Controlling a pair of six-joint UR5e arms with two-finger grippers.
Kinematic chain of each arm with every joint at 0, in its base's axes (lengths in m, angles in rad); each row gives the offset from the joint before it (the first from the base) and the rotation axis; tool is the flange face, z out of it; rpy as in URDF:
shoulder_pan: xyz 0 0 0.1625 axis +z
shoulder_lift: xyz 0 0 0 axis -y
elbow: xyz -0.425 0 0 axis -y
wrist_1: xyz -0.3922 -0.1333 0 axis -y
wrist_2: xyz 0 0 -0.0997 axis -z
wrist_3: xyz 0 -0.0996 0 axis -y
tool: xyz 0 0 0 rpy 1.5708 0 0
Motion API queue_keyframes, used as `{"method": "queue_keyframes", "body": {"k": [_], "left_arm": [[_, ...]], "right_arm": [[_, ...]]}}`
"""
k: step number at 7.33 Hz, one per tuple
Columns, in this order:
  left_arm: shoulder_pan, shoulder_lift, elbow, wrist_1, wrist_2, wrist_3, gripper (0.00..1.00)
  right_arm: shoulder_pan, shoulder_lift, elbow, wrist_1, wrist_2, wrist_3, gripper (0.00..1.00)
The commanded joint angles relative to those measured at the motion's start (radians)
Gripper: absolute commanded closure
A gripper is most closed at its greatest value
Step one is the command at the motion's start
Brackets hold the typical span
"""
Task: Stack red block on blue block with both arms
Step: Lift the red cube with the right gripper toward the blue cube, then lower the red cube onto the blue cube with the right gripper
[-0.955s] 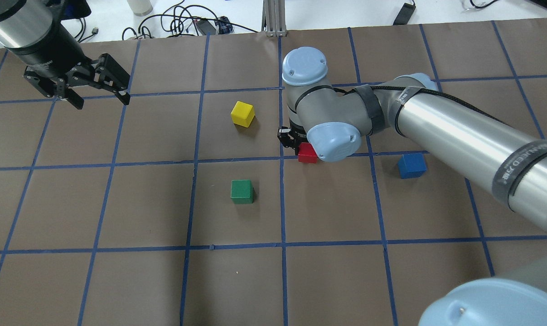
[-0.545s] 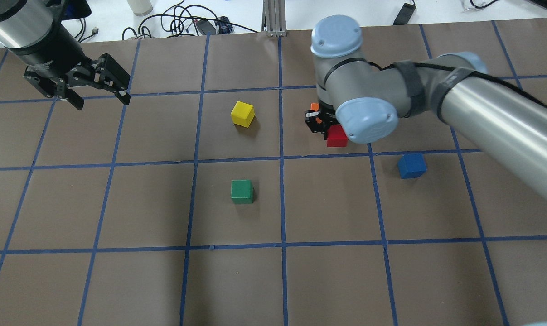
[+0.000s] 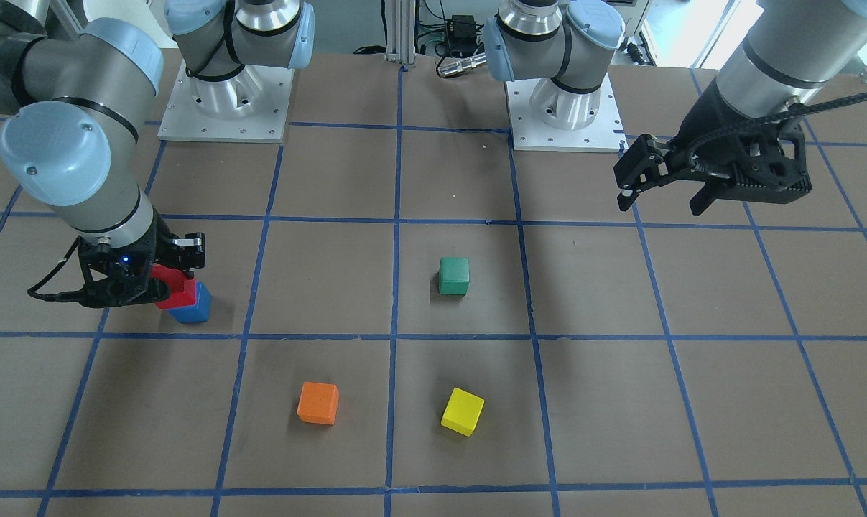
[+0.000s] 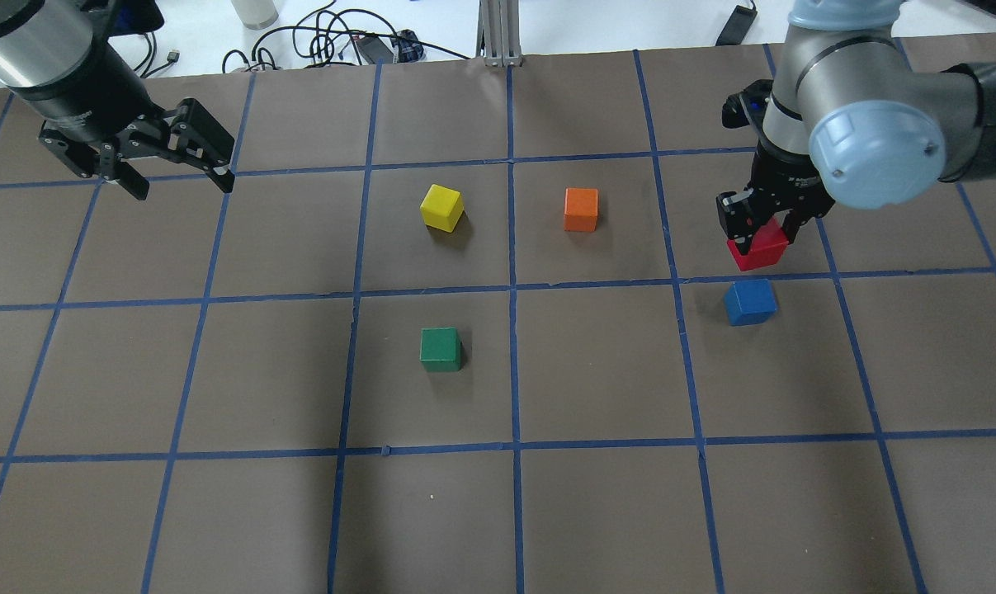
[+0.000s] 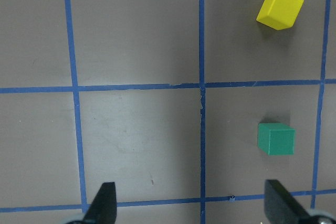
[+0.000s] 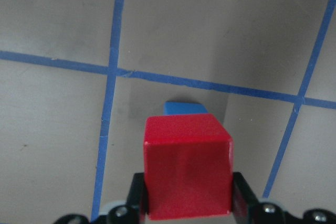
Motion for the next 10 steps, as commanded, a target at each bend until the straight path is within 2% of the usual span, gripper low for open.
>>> {"method": "queue_keyframes", "body": {"k": [1, 3, 10], "left_arm": [[0.000, 0.002, 0.000, -0.002, 0.005, 0.001, 0.00], [0.000, -0.001, 0.000, 0.000, 0.005, 0.001, 0.00], [-0.002, -0.011, 0.002, -0.002, 0.004, -0.007, 0.00]], "right_arm": [[-0.020, 0.009, 0.089, -0.127, 0.020, 0.160, 1.00], [-0.020, 0.022, 0.103, -0.174, 0.015, 0.091, 1.00], [-0.031, -0.003, 0.158, -0.168, 0.008, 0.098, 1.00]]}}
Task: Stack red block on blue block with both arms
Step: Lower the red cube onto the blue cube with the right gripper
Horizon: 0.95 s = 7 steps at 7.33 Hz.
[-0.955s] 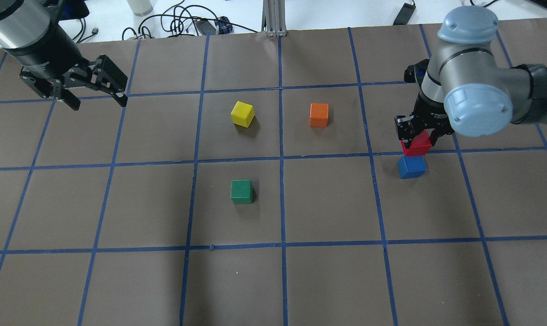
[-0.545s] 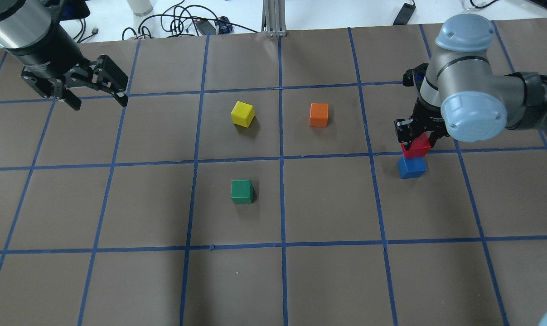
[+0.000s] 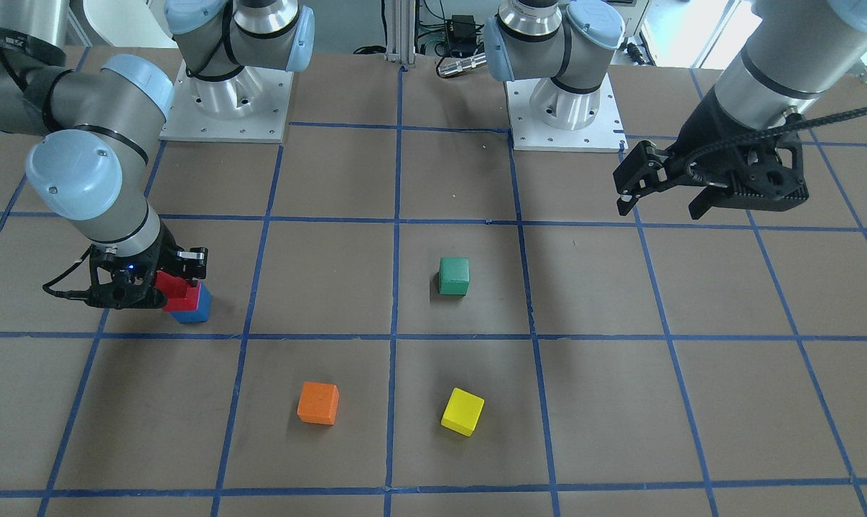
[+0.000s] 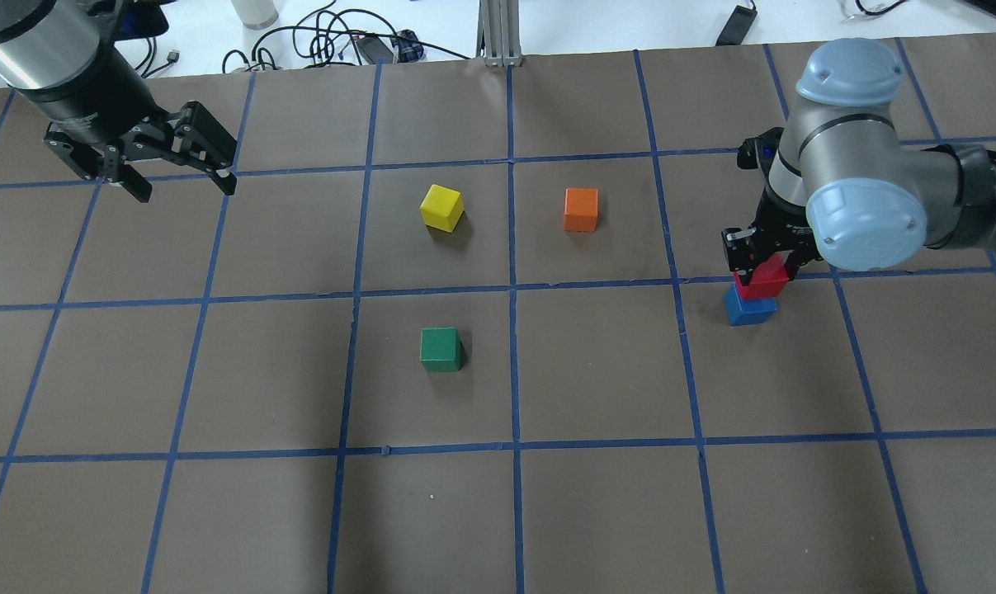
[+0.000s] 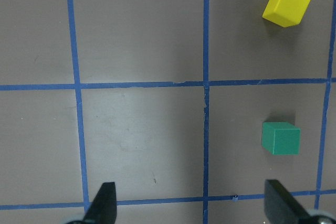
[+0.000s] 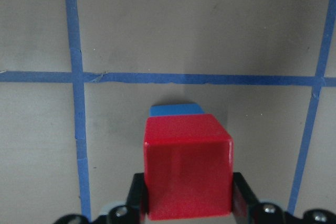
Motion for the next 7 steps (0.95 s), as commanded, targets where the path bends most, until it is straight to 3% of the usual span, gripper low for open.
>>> {"method": "queue_keyframes", "body": {"k": [1, 7], "left_arm": [[0.000, 0.002, 0.000, -0.001, 0.000, 0.000, 0.00], [0.000, -0.002, 0.000, -0.001, 0.000, 0.000, 0.00]], "right_arm": [[0.000, -0.004, 0.013, -0.002, 0.001, -0.004, 1.00], [-0.023, -0.002, 0.013, -0.003, 0.001, -0.015, 1.00]]}}
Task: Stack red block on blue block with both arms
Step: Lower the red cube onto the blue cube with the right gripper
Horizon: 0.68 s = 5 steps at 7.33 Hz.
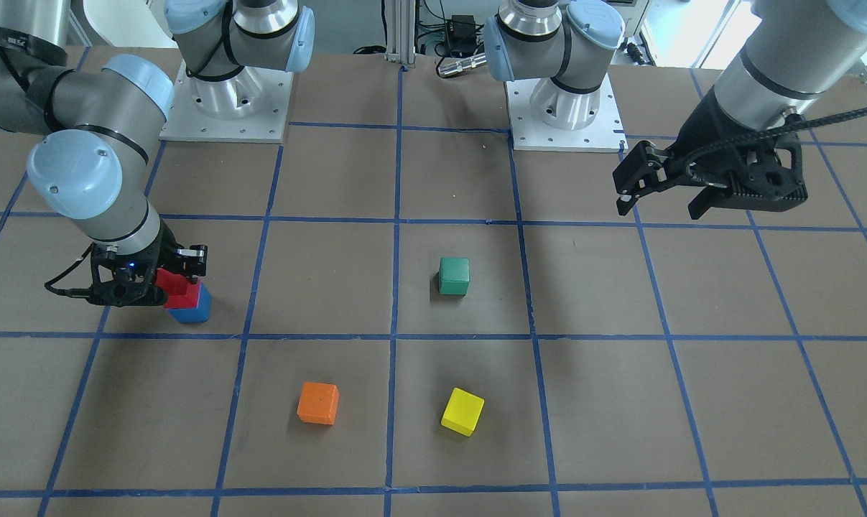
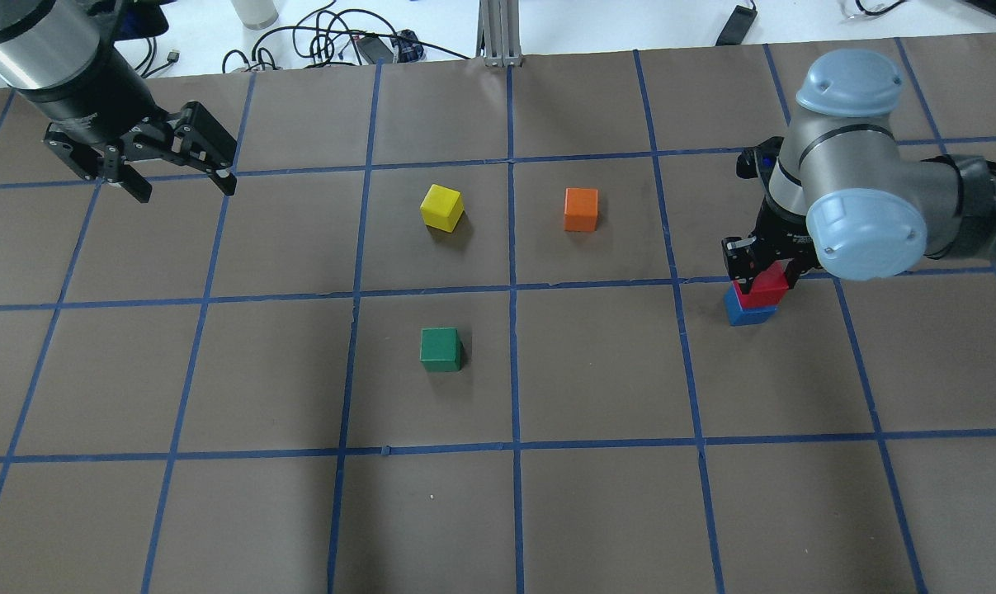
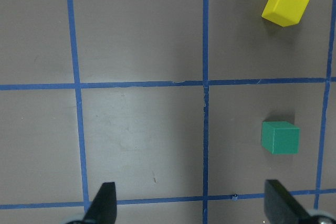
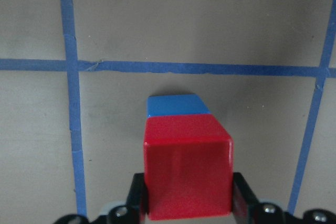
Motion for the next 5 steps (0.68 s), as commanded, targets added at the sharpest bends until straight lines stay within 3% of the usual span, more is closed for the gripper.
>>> {"method": "queue_keyframes", "body": {"k": [1, 5], "left_arm": [[0.000, 0.001, 0.000, 0.000, 0.000, 0.001, 0.00], [0.000, 0.000, 0.000, 0.002, 0.000, 0.001, 0.00]], "right_arm": [[-0.010, 0.000, 0.002, 0.002, 0.003, 0.005, 1.00], [-0.010, 0.003, 0.004, 0.005, 0.012, 0.012, 1.00]]}}
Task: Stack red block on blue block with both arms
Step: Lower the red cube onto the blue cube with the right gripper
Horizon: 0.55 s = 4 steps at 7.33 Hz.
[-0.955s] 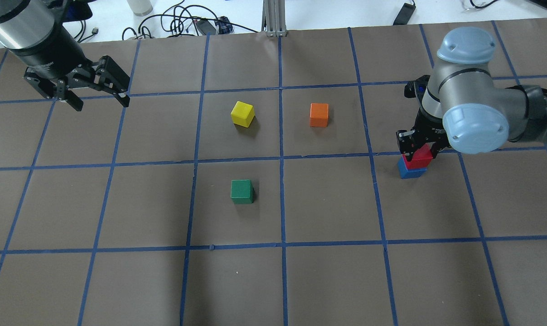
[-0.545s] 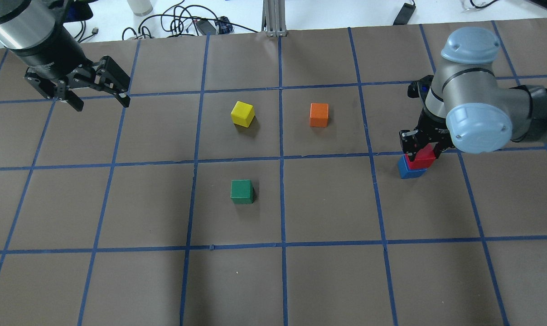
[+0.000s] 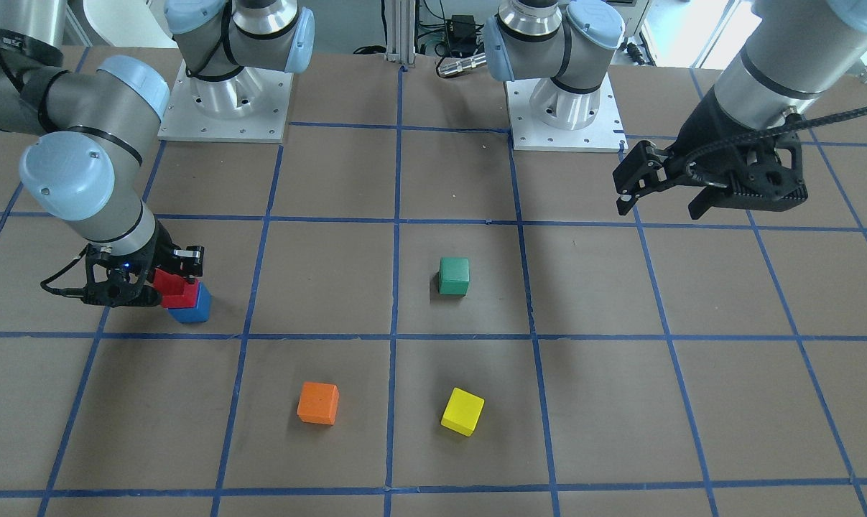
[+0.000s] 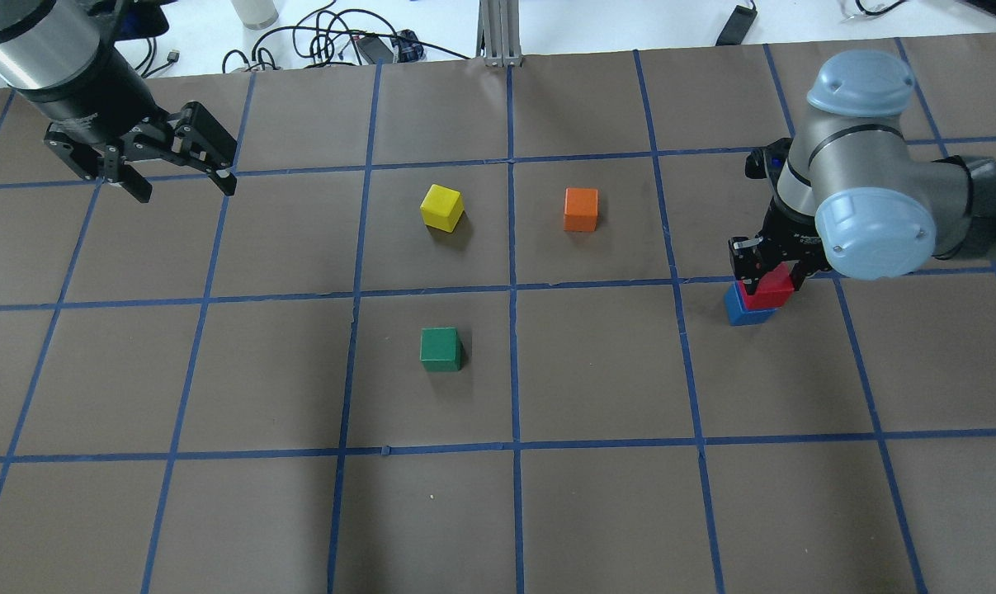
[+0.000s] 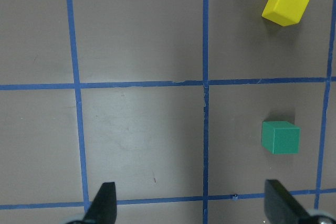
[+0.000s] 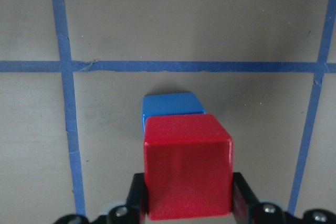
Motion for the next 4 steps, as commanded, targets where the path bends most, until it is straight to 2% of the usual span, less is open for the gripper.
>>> {"method": "queue_keyframes", "body": {"k": [1, 2, 3, 4], "left_arm": [[0.000, -0.001, 0.000, -0.001, 0.000, 0.000, 0.00], [0.000, -0.001, 0.000, -0.001, 0.000, 0.000, 0.00], [0.000, -0.001, 0.000, -0.001, 0.000, 0.000, 0.00], [0.000, -0.001, 0.000, -0.001, 0.000, 0.000, 0.00]], "right_arm": [[0.000, 0.000, 0.016, -0.001, 0.002, -0.001, 1.00], [0.000, 0.000, 0.021, -0.018, 0.000, 0.000, 1.00], [0.000, 0.003, 0.021, -0.057, 0.002, -0.009, 0.83], [0.000, 0.003, 0.021, -0.061, 0.002, -0.010, 0.47]]}}
